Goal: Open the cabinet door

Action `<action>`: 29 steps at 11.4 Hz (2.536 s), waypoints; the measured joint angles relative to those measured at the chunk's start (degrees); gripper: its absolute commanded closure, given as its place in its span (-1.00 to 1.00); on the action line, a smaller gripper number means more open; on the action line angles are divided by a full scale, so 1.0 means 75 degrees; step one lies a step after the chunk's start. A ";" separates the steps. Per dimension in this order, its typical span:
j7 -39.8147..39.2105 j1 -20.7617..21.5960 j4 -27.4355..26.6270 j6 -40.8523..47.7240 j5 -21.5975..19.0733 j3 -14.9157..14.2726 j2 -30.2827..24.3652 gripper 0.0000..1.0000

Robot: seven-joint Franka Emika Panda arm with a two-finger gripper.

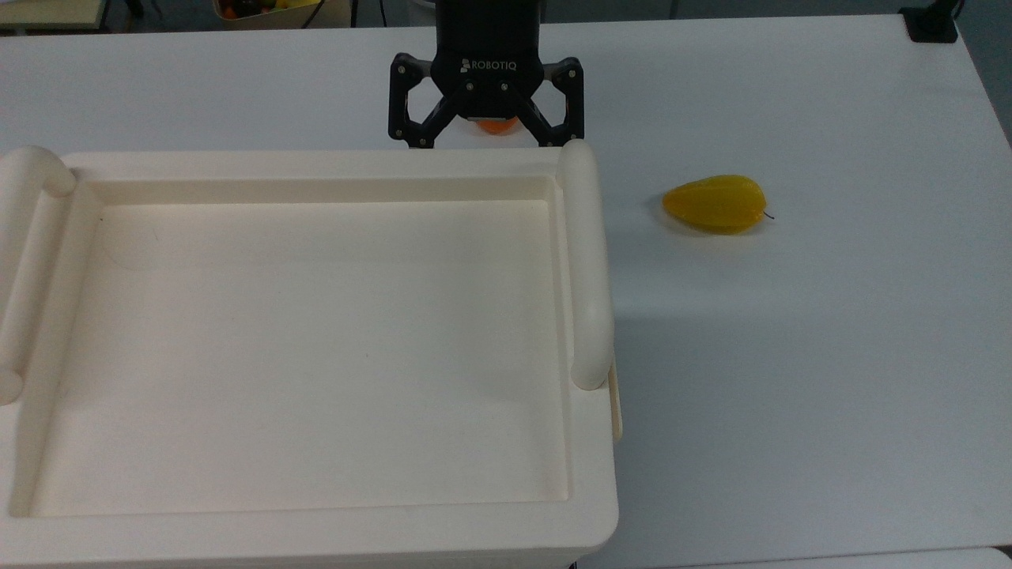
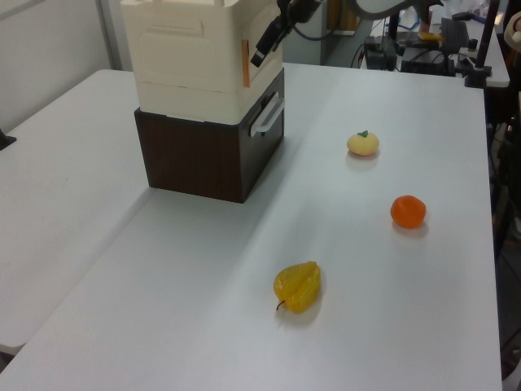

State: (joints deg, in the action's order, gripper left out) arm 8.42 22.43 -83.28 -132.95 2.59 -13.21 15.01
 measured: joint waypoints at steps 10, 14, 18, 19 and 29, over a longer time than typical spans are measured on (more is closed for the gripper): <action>0.0020 0.0001 0.0158 -0.0456 0.0132 -0.0002 0.0261 0.70; 0.0092 0.0045 0.0170 -0.0455 0.0133 0.0012 0.0257 0.75; 0.0145 0.0062 0.0181 0.0111 0.0118 0.0021 0.0106 0.75; 0.0145 0.0070 0.0187 0.0501 0.0118 0.0026 -0.0010 0.68; 0.0148 0.0008 0.0237 0.2711 0.0118 -0.0105 -0.0988 -0.98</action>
State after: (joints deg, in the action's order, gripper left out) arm 9.53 22.49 -81.50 -112.62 3.47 -14.00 7.59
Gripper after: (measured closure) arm 0.181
